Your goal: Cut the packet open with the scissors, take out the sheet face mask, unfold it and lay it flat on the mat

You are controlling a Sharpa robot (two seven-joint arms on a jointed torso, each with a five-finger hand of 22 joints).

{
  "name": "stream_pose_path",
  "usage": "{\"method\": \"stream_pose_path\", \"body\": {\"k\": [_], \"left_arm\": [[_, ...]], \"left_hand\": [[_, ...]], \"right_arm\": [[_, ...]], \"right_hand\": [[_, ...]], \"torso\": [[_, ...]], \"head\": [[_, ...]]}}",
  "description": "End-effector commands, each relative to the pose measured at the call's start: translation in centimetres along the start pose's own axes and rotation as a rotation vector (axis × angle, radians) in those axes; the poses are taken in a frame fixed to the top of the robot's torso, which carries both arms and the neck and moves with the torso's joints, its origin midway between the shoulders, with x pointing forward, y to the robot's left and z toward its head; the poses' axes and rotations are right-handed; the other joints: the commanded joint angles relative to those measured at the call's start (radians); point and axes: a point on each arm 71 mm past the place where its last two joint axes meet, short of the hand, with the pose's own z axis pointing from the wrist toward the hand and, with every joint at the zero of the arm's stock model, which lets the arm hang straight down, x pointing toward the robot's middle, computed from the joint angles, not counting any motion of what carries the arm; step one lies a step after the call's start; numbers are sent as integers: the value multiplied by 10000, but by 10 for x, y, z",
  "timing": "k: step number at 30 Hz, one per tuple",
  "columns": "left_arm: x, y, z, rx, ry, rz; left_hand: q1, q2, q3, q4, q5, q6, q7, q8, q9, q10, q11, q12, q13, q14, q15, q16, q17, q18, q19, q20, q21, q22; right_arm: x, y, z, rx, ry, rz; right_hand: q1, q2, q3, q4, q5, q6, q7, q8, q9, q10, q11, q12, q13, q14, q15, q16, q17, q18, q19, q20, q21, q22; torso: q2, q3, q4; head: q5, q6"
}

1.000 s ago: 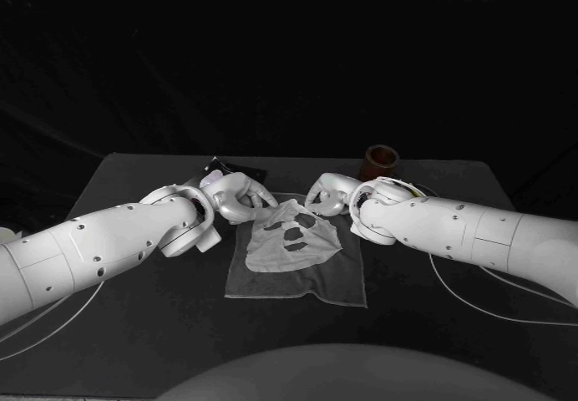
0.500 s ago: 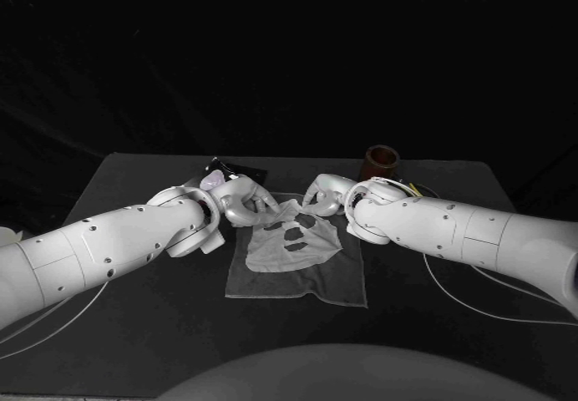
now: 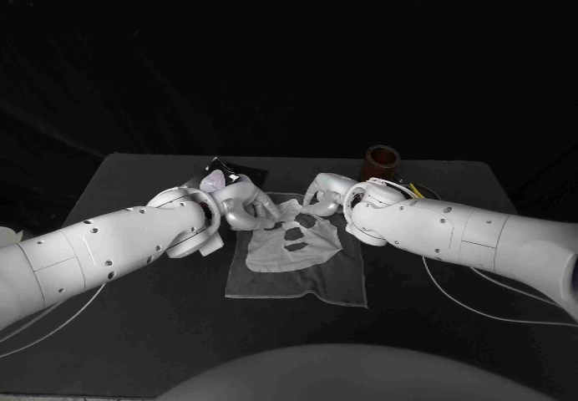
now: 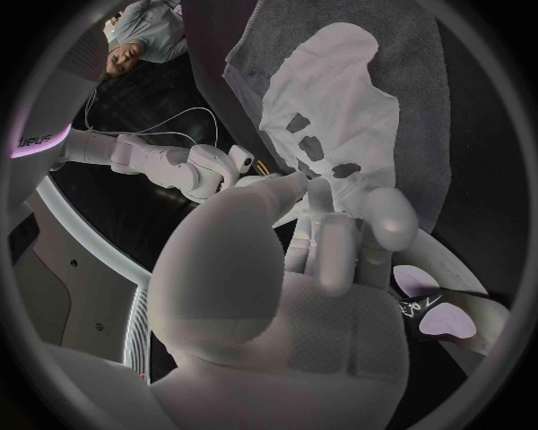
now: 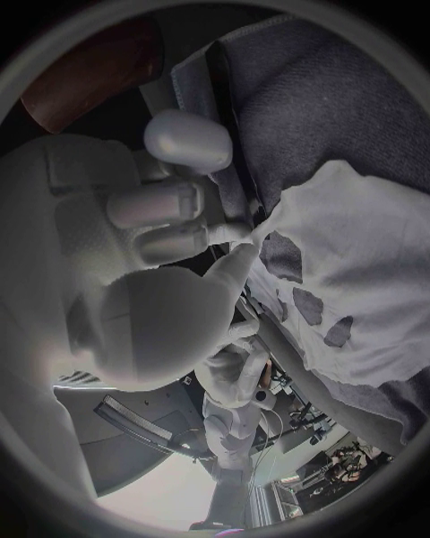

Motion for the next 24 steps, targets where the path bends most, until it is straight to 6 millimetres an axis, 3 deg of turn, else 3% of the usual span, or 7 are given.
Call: {"method": "stream_pose_path", "body": {"k": [1, 3, 7, 11, 17, 19, 24], "left_arm": [[2, 2, 1, -208, 203, 404], [2, 4, 2, -347, 143, 463], [3, 9, 4, -577, 28, 533], [2, 14, 5, -919, -66, 626], [-2, 21, 4, -1245, -402, 729], [-4, 24, 3, -1344, -505, 746], [-5, 27, 2, -1499, -464, 762]], "left_hand": [[-35, -52, 1, -64, -15, -319, 20, -213, -77, 67, -20, 40, -3, 81, -21, 85, 49, 80, 107, 2, 63, 30], [-58, -54, -3, -55, -16, -474, 34, -321, -117, 54, -13, 36, -7, 84, -19, 91, 56, 78, 114, -3, 70, 33], [-87, -30, -9, -31, -16, -1118, 17, -642, -270, 9, -23, 41, -7, 88, -20, 103, 75, 81, 107, -5, 62, 23], [-126, 2, -26, 15, -17, -1746, -11, -911, -413, -31, -35, 60, 3, 124, -32, 144, 153, 69, 137, -12, 108, 60], [-122, 12, -66, 33, -16, -2354, -58, -1161, -549, -44, -63, 157, 61, 162, -49, 190, 229, 58, 170, -22, 161, 101], [-114, 13, -73, 33, -17, -2464, -76, -1205, -573, -46, -75, 179, 74, 171, -58, 201, 247, 54, 183, -27, 181, 117], [-113, 33, -76, 42, -17, -2401, -68, -1194, -556, -22, -81, 220, 94, 197, -66, 226, 295, 43, 213, -32, 225, 154]], "right_arm": [[-3, -2, 0, 259, -505, -623], [-3, -1, 0, 253, -541, -764], [-3, 0, 1, 254, -609, -937], [-4, -2, 0, 277, -784, -969], [-8, -6, -3, -33, -1006, -468], [-9, -7, -5, -449, -995, -118], [-13, -4, -11, -1659, -1263, 447]], "right_hand": [[181, -25, -76, -22, -31, 172, -62, 105, 59, 547, -140, -12, 1615, 1052, -132, 64, 2634, 71, 32, -27, -27, 36], [299, 6, -71, -67, -31, 312, -133, 201, 111, 553, -199, -4, 1624, 1052, -179, 64, 2634, 66, 51, -62, -7, 68], [879, 274, 194, -368, -37, 755, -448, 601, 372, 577, -468, 22, 1651, 1052, -395, 64, 2634, 56, 96, -234, 35, 148], [1045, 379, 349, -481, -37, 758, -515, 738, 499, 596, -539, 45, 1673, 1052, -470, 64, 2634, 51, 108, -318, 39, 167], [447, 48, 55, -169, -11, 155, -230, 524, 505, 483, -317, -226, 1461, 1014, -322, -18, 2483, 101, -67, -264, -294, -143], [326, -48, -42, -59, -19, -455, 44, 156, 384, 376, -89, -441, 1293, 997, -141, -55, 2419, 135, -212, -137, -541, -359], [490, 89, 37, -71, -16, -751, 209, -90, 309, 261, 61, -655, 1122, 952, -1, -149, 2255, 199, -378, 3, -834, -619]], "torso": [[2, 4, -6], [4, 4, -11], [1, -3, -17], [1, 6, 0], [0, -1, -18], [-3, -5, -14], [-4, 3, -12]], "head": [[0, 2], [1, 2], [0, 2], [7, 2], [60, 2], [68, 2], [108, 2]]}}
